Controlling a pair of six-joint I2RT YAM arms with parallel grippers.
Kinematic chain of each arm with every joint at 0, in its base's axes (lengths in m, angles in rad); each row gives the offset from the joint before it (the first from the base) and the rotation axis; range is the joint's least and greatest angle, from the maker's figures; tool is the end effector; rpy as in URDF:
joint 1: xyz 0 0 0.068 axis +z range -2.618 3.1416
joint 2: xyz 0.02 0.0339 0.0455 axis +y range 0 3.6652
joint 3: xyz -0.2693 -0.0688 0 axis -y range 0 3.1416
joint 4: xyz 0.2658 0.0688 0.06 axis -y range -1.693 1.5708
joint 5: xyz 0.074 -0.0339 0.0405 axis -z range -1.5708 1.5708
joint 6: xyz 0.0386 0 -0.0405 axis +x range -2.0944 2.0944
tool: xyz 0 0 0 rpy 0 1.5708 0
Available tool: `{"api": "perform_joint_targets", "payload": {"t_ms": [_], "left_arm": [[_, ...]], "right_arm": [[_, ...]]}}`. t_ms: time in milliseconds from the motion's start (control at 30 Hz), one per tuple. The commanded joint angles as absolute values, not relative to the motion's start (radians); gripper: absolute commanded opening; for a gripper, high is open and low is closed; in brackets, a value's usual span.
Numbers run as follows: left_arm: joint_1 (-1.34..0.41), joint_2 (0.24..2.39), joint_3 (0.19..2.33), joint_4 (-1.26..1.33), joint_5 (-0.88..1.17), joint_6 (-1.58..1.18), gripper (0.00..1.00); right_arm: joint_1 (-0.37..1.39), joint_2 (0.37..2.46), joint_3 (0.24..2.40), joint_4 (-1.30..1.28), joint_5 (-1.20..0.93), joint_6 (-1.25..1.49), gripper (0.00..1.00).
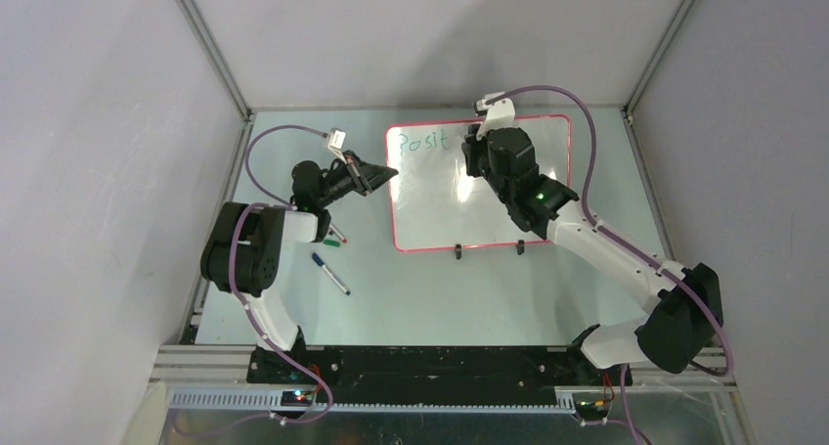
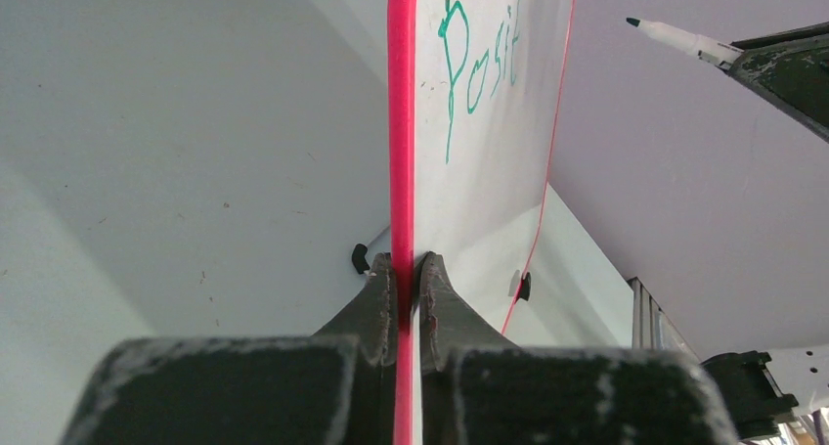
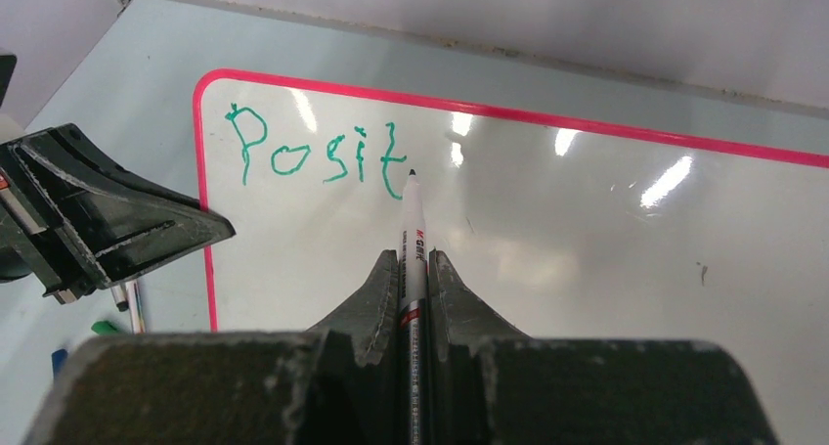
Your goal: Write a sentence on the whiteboard
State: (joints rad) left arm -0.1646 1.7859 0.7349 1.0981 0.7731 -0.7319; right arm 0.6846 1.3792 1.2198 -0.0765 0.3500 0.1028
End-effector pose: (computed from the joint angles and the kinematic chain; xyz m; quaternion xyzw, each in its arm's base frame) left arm 0.3538 -0.0861 0.1805 0.0830 0.6901 -0.5250 0.4912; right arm 0.2779 0.2097 0.3692 -0.1186 0.7718 0.1075 0.6154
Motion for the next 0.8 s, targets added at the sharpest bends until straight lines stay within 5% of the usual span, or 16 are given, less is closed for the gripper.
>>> {"api": "perform_joint_targets", "payload": {"t_ms": [0,600,767], "left_arm": [[-0.178,1.756,0.729,1.085,0.732,-0.636,0.05],[-0.178,1.741,0.707,1.104,0.716,-0.648,0.07],[-0.178,1.717,0.68,1.102,0.704,-0.653,0.19]], "right_arm": [[0.676,1.371,1.195,0.025,0.337,0.105,0.0],[0.662,1.321,1.098,0.139,0.326,0.112,0.0],[0.648,1.301,1.047,0.2,0.313,0.12,0.0]]}}
